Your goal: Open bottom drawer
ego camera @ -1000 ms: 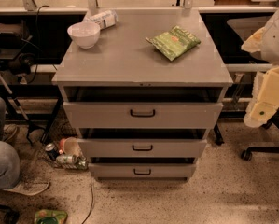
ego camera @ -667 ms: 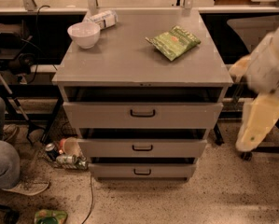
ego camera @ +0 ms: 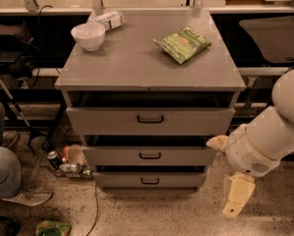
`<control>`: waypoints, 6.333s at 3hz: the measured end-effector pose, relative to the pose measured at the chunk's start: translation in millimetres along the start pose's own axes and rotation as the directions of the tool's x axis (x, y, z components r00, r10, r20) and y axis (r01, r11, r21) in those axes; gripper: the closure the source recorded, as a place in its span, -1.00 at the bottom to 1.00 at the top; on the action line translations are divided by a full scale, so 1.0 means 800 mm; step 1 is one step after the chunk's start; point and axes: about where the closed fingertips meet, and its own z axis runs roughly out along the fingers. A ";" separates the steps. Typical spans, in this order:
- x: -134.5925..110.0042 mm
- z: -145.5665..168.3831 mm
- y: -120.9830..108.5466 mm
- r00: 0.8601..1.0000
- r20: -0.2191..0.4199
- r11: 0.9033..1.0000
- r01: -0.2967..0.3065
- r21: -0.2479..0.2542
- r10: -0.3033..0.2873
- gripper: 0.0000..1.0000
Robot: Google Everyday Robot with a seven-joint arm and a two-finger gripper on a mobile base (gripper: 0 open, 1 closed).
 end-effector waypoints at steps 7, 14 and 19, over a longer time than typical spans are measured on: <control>0.179 0.304 -0.058 0.979 0.206 0.990 0.030 -0.136 -0.001 -1.00; 0.321 0.528 -0.207 0.959 0.265 0.993 0.080 0.085 -0.100 -1.00; 0.240 0.634 -0.279 0.897 0.252 0.919 0.301 0.253 -0.363 -1.00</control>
Offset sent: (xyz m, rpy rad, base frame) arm -0.0064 -0.0011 -0.0057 -0.0154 -0.0091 0.0328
